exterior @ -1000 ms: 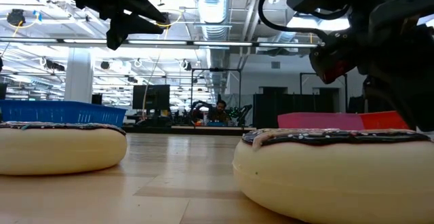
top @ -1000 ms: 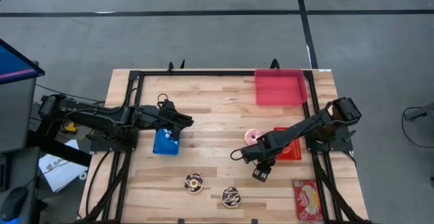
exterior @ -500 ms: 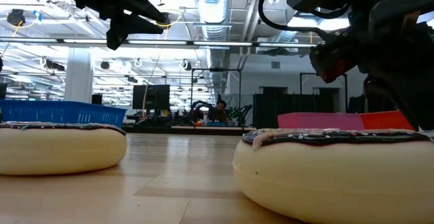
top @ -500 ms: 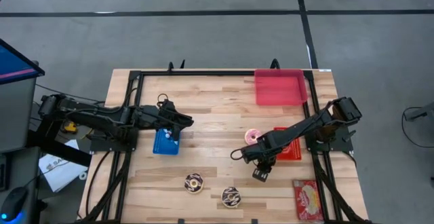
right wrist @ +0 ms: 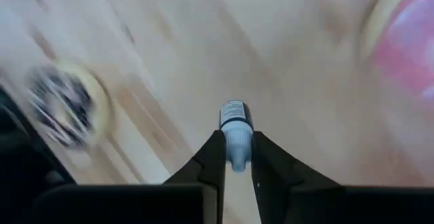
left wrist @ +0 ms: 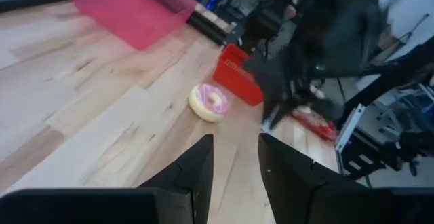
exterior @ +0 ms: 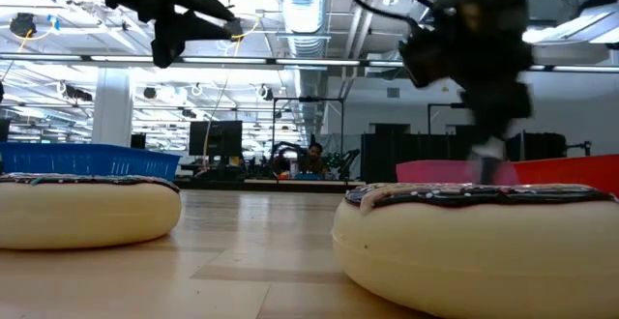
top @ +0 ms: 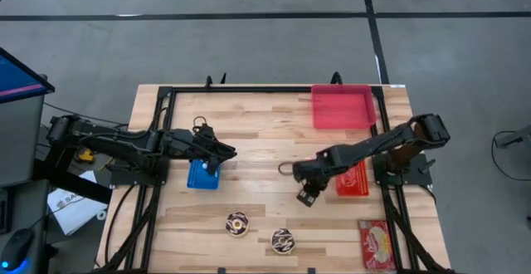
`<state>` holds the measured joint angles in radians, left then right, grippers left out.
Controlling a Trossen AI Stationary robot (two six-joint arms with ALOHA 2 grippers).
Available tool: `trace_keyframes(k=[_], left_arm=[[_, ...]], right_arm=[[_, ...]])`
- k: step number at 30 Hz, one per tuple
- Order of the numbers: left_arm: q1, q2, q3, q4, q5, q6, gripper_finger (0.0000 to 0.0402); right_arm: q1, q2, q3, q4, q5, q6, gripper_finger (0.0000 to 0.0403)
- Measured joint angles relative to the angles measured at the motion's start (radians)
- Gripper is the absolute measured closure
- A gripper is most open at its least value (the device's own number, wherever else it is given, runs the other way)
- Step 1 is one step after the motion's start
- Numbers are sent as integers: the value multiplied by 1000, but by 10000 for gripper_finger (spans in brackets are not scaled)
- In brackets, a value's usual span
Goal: Pick & Place Food Item
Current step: Put the black food coloring bottle into the blue bin
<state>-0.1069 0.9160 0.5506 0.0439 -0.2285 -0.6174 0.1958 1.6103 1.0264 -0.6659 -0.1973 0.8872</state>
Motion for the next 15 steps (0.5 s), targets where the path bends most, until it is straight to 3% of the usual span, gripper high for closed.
trace_keyframes(k=[6,15], left_arm=[[-37,-42,-1,-4,-19,62,278],[-92,19,67,30,-159,373,247]], right_arm=[[-114,-115,0,210,12,5,368],[-270,-156,1,596,-206,81,367]])
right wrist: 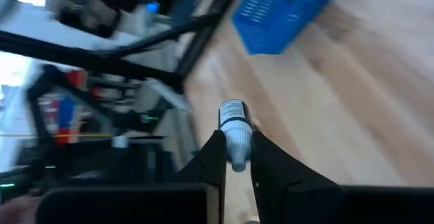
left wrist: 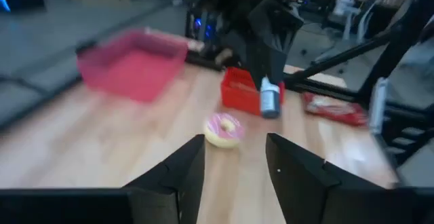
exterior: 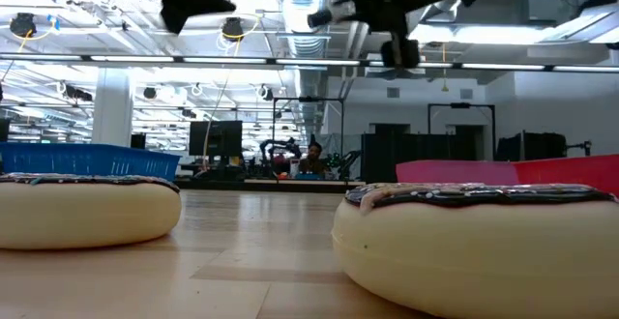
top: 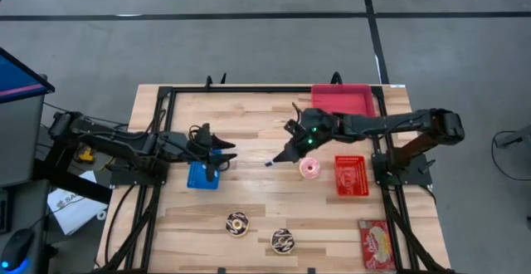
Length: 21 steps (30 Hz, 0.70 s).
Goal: Pick & Place Food Item
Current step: Put the black food coloring bottle into the blue bin
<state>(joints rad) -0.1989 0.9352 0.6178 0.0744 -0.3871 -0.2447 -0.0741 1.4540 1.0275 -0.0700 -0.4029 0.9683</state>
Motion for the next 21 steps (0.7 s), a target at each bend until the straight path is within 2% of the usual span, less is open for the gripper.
trace_keyframes(k=[4,8,12,21], left_arm=[[7,89,75,2,-35,133,230],[8,198,142,3,-37,210,206],[8,281,188,72,-34,250,184],[4,322,243,121,-24,318,177]], right_arm=[[-26,8,-1,94,-69,37,367],[-51,7,-1,159,-101,74,367],[-63,5,0,232,-113,106,367],[-65,6,0,268,-108,117,367]])
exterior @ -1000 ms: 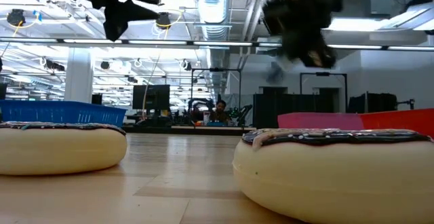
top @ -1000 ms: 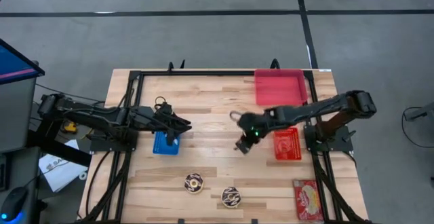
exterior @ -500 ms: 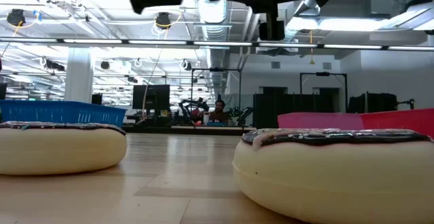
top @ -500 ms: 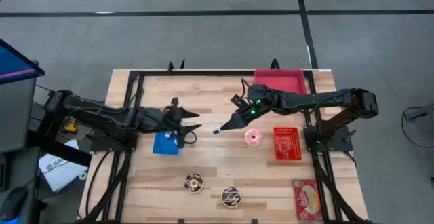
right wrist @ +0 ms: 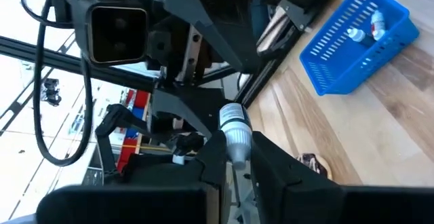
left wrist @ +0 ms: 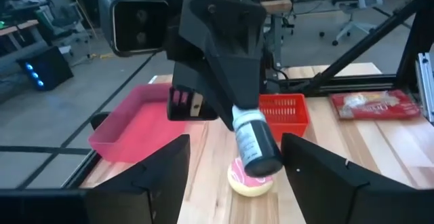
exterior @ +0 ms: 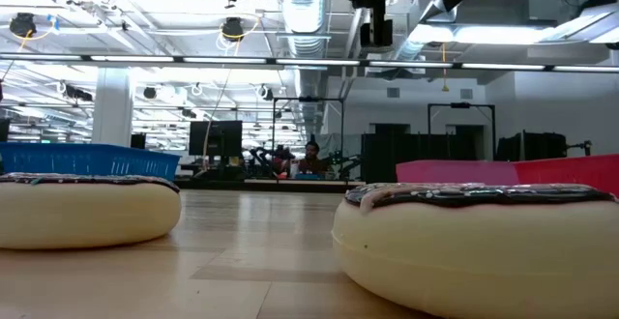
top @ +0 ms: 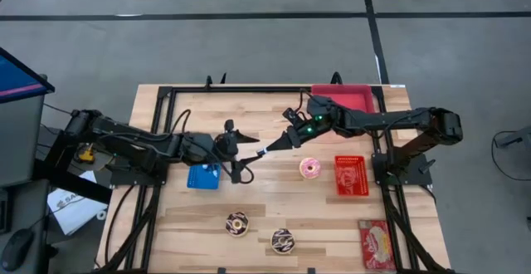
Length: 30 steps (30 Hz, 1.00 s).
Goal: Pick & Place Food Item
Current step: Put the black food coloring bottle into the blue bin
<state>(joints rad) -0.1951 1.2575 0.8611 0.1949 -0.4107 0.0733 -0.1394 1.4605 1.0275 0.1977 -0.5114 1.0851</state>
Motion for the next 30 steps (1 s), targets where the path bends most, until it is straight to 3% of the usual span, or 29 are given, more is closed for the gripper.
trace_keyframes(k=[30], left_arm=[[6,8,7,-8,24,-10,287]], right_arm=[[1,0,0,54,24,5,366]])
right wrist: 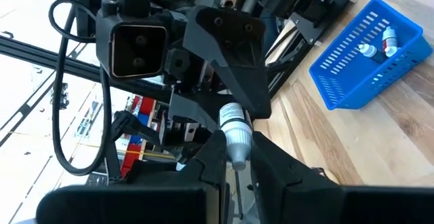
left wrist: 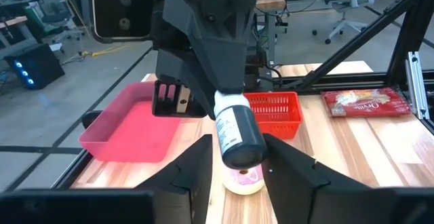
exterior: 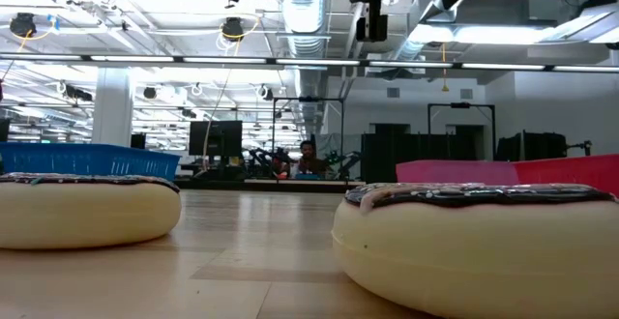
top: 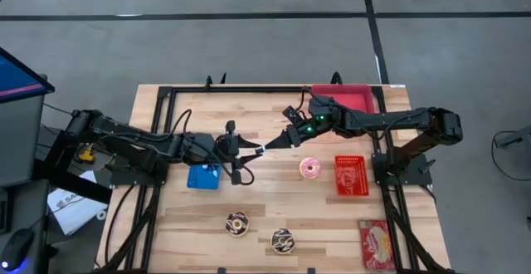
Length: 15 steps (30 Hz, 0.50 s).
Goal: Pick & Place Food Item
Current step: Put the black food coloring bottle into the blue bin
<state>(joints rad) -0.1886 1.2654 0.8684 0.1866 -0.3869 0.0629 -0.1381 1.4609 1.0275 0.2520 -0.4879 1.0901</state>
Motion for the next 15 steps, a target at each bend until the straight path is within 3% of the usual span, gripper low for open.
trace_keyframes(k=[7,15], left_arm=[[6,0,0,4,-1,-15,312],[6,0,0,14,-1,-17,291]], right_arm=[[0,0,0,0,0,2,366],[0,0,0,6,0,2,366]])
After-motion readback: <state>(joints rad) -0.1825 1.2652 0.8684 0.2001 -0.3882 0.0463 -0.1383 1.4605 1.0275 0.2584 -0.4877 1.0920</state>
